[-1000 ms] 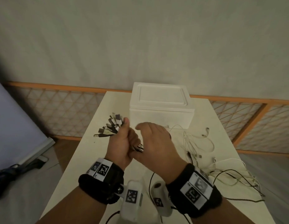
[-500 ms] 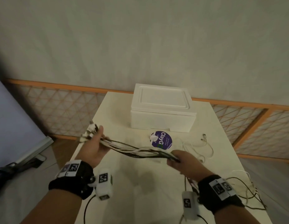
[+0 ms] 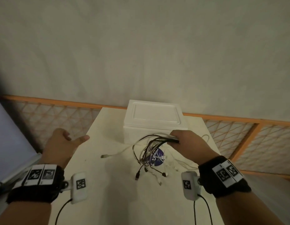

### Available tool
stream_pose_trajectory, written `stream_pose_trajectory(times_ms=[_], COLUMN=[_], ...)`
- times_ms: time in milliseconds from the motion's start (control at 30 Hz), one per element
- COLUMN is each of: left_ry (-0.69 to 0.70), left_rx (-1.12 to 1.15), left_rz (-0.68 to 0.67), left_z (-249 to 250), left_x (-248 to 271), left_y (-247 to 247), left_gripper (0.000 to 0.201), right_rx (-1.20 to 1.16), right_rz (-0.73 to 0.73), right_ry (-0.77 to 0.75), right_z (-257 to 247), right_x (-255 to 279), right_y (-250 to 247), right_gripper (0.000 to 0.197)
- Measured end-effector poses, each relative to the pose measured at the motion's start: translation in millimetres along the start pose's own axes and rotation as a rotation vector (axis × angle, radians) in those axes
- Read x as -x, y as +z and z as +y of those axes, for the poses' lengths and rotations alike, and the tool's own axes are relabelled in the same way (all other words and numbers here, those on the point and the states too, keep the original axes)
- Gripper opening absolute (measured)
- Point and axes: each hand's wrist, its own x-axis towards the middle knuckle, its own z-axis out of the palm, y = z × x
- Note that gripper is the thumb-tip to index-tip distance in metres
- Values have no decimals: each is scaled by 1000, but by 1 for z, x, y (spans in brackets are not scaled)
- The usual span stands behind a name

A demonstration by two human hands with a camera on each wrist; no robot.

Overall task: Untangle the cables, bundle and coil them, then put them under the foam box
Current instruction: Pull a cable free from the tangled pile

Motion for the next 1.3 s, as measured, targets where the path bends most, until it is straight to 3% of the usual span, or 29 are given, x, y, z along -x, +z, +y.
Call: stream_pose_trajectory(times_ms=[67, 167, 233, 300, 400, 500, 567, 633, 767, 900, 1000, 1133, 1300], left_ry=[199, 634, 811, 869, 784, 720, 681, 619, 530, 514, 442, 421, 425], left_rx=[101, 41, -86, -111, -183, -246, -267, -242, -57, 53, 214, 381, 414], left_rz=[-26, -342, -496, -404, -284, -307, -296, -269, -201, -190, -132, 15, 88], left_z=[33, 105, 141, 157, 160, 153, 144, 134, 125, 126, 134, 143, 145], left_x=[13, 58, 84, 90, 86, 86, 89, 87, 86, 85, 72, 47, 27], left_y=[7, 43, 75, 99, 107, 112, 117, 117, 109, 107, 92, 54, 30], left_gripper=[63, 84, 96, 81, 47, 9, 14, 20, 18, 21, 23, 22, 24], right_rx=[33, 49, 61, 73, -12, -103, -154, -242, -251, -267, -171, -3, 23], right_rz=[-11, -51, -53, -15, 48, 102, 179, 206, 106, 113, 2, -216, -221], right_ry=[-50, -159, -225, -243, -246, -285, -253, -113, 130, 116, 159, 370, 547], right_z=[-6, -26, -37, -41, -29, -18, -8, 8, 44, 59, 78, 112, 140], right_x=[-4, -13, -20, -21, -13, 8, 22, 38, 76, 89, 89, 107, 107], right_y=[-5, -10, -13, -17, -12, 12, 34, 54, 92, 110, 122, 138, 118], right_gripper=[15, 16, 14, 16, 42, 40, 34, 33, 30, 23, 36, 52, 72])
